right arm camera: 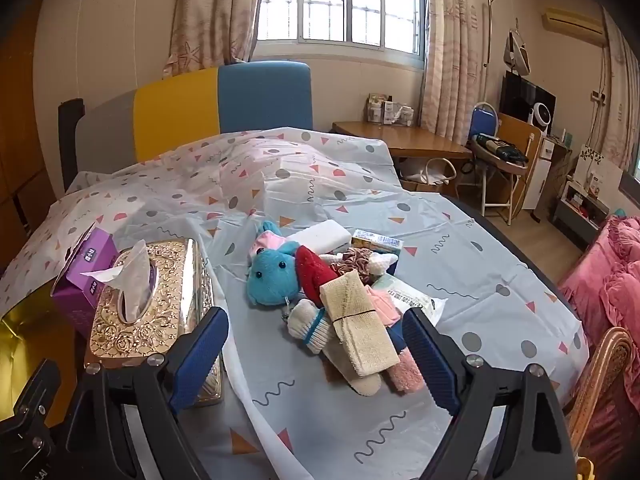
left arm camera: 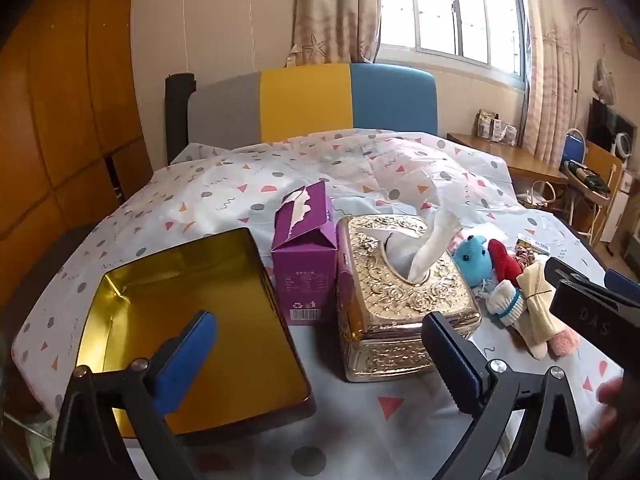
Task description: Organize soft objects
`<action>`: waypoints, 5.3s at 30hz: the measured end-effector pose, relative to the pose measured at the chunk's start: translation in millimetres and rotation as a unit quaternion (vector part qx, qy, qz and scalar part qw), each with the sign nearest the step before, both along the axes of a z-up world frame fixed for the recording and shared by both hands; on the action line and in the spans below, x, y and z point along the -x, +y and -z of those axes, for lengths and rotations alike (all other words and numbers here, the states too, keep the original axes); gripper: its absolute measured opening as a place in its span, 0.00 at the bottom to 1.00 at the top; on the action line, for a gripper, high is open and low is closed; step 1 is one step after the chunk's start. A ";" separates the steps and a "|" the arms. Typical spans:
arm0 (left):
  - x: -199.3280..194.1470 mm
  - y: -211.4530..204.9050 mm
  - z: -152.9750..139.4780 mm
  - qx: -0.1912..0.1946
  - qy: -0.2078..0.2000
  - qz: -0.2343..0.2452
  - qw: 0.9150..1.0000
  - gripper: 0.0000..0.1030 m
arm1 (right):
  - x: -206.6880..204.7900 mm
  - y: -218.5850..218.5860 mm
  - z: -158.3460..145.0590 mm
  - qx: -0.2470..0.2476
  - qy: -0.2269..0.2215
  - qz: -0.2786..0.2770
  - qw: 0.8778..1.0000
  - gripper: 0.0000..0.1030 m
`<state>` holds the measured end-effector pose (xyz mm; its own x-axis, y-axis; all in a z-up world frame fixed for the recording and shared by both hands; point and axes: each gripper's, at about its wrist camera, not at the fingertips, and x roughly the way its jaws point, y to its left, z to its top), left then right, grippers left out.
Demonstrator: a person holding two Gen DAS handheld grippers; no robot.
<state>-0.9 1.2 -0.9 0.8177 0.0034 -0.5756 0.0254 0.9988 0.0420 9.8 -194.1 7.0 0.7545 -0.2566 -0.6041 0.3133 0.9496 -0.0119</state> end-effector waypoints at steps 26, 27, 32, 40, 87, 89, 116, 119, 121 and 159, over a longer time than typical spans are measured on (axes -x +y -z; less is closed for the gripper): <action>1.7 19.5 4.5 0.004 0.023 -0.029 0.999 1.00 | -3.6 9.9 11.5 -0.005 0.009 -0.021 1.000 0.88; 1.7 20.2 4.3 0.004 0.023 -0.031 0.999 1.00 | -3.9 10.1 11.7 -0.005 0.009 -0.022 1.000 0.88; 3.0 22.4 2.2 0.001 0.017 -0.036 0.999 1.00 | -5.2 11.3 13.0 -0.005 0.009 -0.027 1.000 0.88; 4.4 22.0 -0.1 -0.004 0.014 -0.037 0.999 1.00 | -7.6 11.3 14.9 -0.010 0.009 -0.031 0.999 0.88; 10.3 20.0 0.1 -0.011 0.016 -0.039 0.999 1.00 | -17.5 -12.5 12.0 -0.002 0.009 -0.020 1.000 0.88; 10.5 19.8 0.4 -0.011 0.017 -0.038 0.999 1.00 | -19.1 -16.2 11.2 -0.001 0.009 -0.017 1.000 0.88; -6.9 -54.9 -19.5 0.018 0.052 0.198 0.979 1.00 | -54.9 -202.5 52.6 -0.182 0.046 0.149 0.971 0.88; -17.3 -83.8 -24.1 0.023 0.069 0.230 0.970 1.00 | -45.4 -216.4 58.0 -0.218 0.043 0.170 0.960 0.88; -28.7 -112.5 -21.5 0.024 0.089 0.258 0.962 0.93 | -42.2 -220.9 58.9 -0.231 0.039 0.175 0.956 0.88; -61.6 -139.1 -9.6 0.091 0.125 0.283 0.947 0.51 | -80.9 -158.0 70.8 -0.297 0.102 -0.061 0.947 0.43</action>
